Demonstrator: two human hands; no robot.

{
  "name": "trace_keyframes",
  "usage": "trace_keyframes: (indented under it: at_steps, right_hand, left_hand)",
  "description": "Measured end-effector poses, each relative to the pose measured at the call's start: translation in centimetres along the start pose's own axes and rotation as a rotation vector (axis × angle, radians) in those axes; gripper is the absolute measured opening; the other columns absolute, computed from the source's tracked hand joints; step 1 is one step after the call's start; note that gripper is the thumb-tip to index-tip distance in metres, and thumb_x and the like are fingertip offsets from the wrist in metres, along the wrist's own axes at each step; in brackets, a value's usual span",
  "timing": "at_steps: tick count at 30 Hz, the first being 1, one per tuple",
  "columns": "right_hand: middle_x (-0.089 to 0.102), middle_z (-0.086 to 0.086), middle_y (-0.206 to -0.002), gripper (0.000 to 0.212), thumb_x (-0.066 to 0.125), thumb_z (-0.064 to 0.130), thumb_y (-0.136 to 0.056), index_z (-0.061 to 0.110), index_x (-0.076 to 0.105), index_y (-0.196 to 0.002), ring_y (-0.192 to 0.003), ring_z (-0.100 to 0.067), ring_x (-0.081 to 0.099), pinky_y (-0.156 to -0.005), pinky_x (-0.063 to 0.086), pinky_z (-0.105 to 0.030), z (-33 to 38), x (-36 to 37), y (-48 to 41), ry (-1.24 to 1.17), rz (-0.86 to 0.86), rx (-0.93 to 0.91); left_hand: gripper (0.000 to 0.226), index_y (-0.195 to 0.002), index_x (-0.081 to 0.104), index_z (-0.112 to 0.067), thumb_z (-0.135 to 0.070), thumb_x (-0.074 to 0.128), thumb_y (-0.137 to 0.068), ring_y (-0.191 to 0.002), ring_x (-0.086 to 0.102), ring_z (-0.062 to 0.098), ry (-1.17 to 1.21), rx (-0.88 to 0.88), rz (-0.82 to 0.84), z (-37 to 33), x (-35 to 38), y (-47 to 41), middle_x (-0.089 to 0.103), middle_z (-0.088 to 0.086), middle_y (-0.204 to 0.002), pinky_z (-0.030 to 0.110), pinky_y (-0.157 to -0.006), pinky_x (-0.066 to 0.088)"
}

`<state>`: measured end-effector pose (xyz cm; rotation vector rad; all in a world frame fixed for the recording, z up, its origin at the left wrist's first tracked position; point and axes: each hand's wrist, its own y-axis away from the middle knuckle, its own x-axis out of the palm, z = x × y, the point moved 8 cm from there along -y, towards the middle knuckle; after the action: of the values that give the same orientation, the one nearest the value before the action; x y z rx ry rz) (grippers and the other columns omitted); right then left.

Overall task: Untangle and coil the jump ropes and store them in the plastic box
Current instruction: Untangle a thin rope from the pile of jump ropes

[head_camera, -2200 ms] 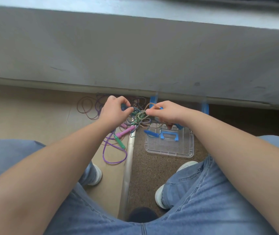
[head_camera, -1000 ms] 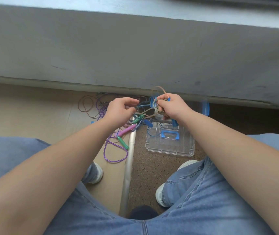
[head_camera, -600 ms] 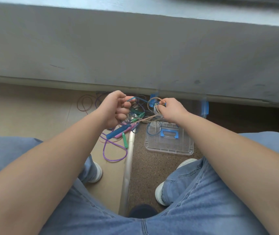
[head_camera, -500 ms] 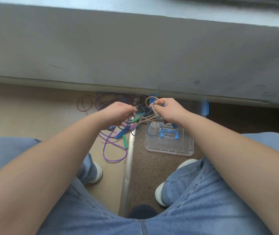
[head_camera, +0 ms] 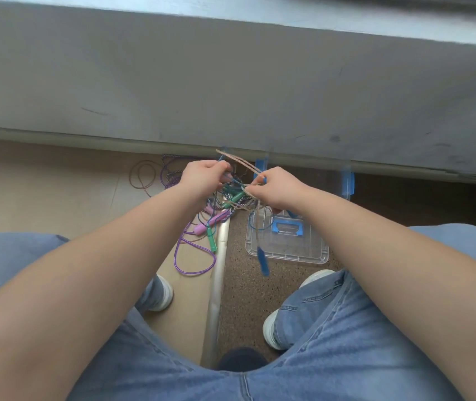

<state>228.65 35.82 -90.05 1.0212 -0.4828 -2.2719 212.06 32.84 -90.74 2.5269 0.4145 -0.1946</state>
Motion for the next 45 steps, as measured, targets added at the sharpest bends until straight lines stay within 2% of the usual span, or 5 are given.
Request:
trace_keyframes:
  at_steps: [6, 13, 21, 29, 45]
  right_hand:
    - [0.066, -0.003, -0.074, 0.016, 0.061, 0.031, -0.093, 0.020, 0.073, -0.094, -0.054, -0.015, 0.052, -0.049, 0.044, -0.021, -0.3, -0.4, -0.3, 0.087, -0.035, 0.015]
    - [0.053, -0.005, -0.067, 0.012, 0.057, 0.018, -0.088, 0.017, 0.062, -0.077, -0.055, -0.020, 0.040, -0.050, 0.042, -0.028, -4.6, -0.8, -0.1, -0.003, -0.037, 0.128]
    - [0.057, -0.004, -0.075, 0.022, 0.054, 0.021, -0.098, 0.027, 0.071, -0.109, -0.058, -0.016, 0.042, -0.056, 0.044, -0.033, -2.9, -0.6, -0.6, -0.115, -0.026, 0.027]
    - [0.055, -0.009, -0.075, 0.031, 0.048, 0.015, -0.095, 0.028, 0.076, -0.097, -0.053, -0.016, 0.038, -0.051, 0.049, -0.029, -4.1, 1.2, 0.5, 0.074, 0.226, 0.032]
    - [0.055, -0.009, -0.078, 0.013, 0.061, 0.026, -0.096, 0.017, 0.071, -0.092, -0.067, -0.019, 0.048, -0.060, 0.054, -0.031, -0.4, 1.0, 0.0, -0.103, 0.158, -0.085]
  left_hand:
    - [0.033, -0.074, 0.071, -0.027, -0.035, 0.048, -0.096, -0.073, 0.057, 0.022, -0.377, 0.001, -0.031, 0.0, -0.8, 0.0, 0.075, 0.001, -0.086, 0.024, -0.064, 0.045]
    - [0.019, -0.099, 0.055, -0.015, -0.022, 0.038, -0.106, -0.042, 0.046, 0.008, 0.690, -0.253, -0.102, 1.0, -2.5, -0.8, 0.041, -0.006, -0.047, 0.028, -0.062, 0.055]
    - [0.028, -0.095, 0.076, -0.031, -0.055, 0.072, -0.081, -0.071, 0.065, 0.000, -0.751, 0.191, 0.373, 0.2, 0.1, 1.0, 0.073, -0.015, -0.075, 0.020, -0.064, 0.048]
    - [0.022, -0.079, 0.073, -0.021, -0.043, 0.068, -0.084, -0.053, 0.033, 0.012, 0.181, 0.069, -0.085, -1.1, -5.1, -1.4, 0.043, -0.004, -0.070, 0.024, -0.051, 0.030]
    - [0.036, -0.122, 0.068, -0.037, -0.042, 0.058, -0.088, -0.104, 0.065, 0.004, -0.584, 0.291, 0.265, -0.2, 1.3, 1.5, 0.070, -0.015, -0.117, 0.027, -0.085, 0.054]
